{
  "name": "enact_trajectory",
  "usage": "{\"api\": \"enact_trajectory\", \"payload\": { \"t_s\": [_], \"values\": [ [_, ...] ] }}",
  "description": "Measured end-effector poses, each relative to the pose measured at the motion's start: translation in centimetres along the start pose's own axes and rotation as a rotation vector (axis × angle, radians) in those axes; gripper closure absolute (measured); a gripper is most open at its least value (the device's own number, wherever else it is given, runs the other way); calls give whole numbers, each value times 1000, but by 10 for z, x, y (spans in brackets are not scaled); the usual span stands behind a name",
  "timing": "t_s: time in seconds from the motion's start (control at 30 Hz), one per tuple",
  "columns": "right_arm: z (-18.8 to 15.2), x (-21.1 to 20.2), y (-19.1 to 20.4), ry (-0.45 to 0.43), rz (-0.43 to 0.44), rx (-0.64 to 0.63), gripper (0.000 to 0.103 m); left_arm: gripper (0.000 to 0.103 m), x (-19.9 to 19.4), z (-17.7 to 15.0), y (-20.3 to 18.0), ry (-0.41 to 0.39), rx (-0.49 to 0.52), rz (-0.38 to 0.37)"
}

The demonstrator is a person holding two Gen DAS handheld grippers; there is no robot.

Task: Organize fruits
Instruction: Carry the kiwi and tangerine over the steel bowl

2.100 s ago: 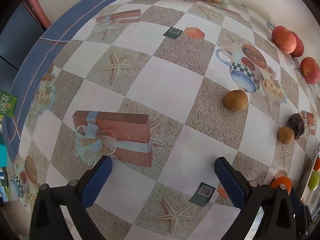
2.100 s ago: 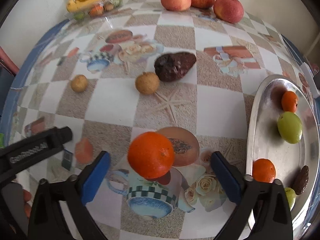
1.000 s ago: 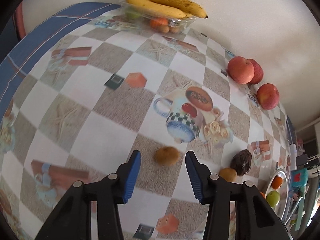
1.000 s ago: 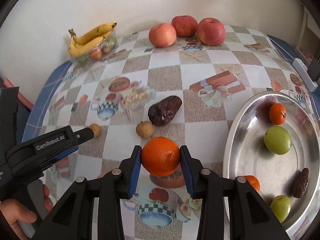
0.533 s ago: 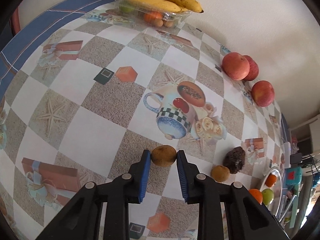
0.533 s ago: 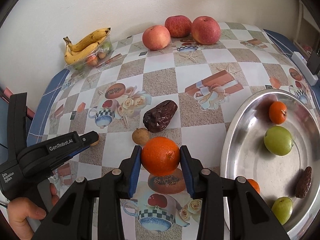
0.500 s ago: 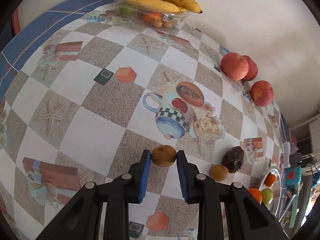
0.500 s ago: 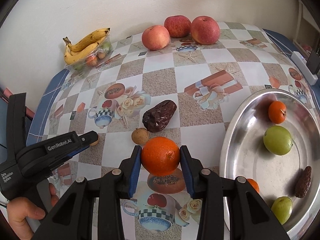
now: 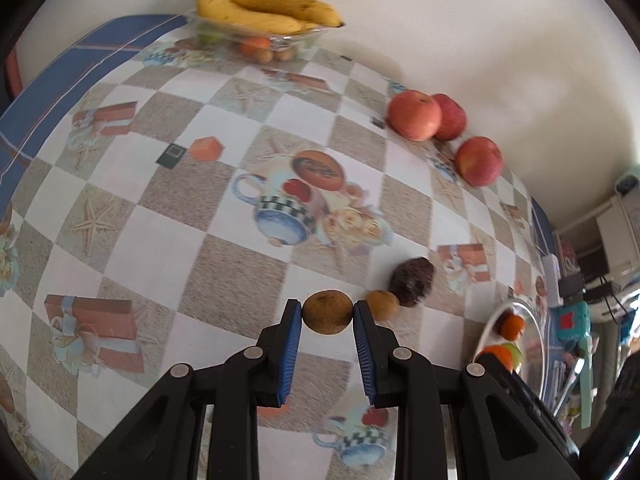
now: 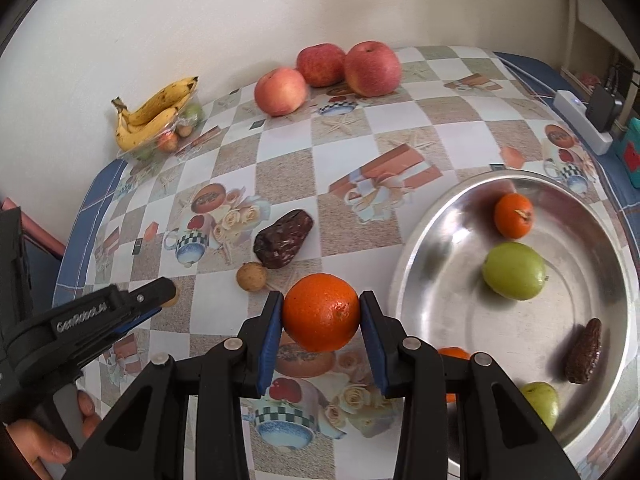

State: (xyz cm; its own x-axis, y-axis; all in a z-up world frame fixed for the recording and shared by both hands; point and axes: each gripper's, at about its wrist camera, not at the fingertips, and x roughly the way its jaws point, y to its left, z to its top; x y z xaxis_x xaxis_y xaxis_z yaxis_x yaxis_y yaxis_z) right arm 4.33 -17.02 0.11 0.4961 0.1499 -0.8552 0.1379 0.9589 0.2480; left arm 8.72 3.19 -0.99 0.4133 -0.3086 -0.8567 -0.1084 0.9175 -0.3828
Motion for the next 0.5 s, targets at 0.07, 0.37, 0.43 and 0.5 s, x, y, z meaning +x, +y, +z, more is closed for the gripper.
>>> {"api": "enact_trajectory", "payload": {
  "t_s": [0.07,0.37,0.43,0.5],
  "values": [
    [1,-4,-7,-9,-8,15,63,75,-1,-4,-9,2,23,-13],
    [4,-18,-59,-32,-63,145,63,75,4,-28,-58,33,146,-55],
    [5,-20,-69,-37,-77,172,63,75,5,-34,-70,39,181,-64],
    [5,-23,-79,-38,-92,194,63,75,7,-42,-83,46,223,-75]
  ]
}}
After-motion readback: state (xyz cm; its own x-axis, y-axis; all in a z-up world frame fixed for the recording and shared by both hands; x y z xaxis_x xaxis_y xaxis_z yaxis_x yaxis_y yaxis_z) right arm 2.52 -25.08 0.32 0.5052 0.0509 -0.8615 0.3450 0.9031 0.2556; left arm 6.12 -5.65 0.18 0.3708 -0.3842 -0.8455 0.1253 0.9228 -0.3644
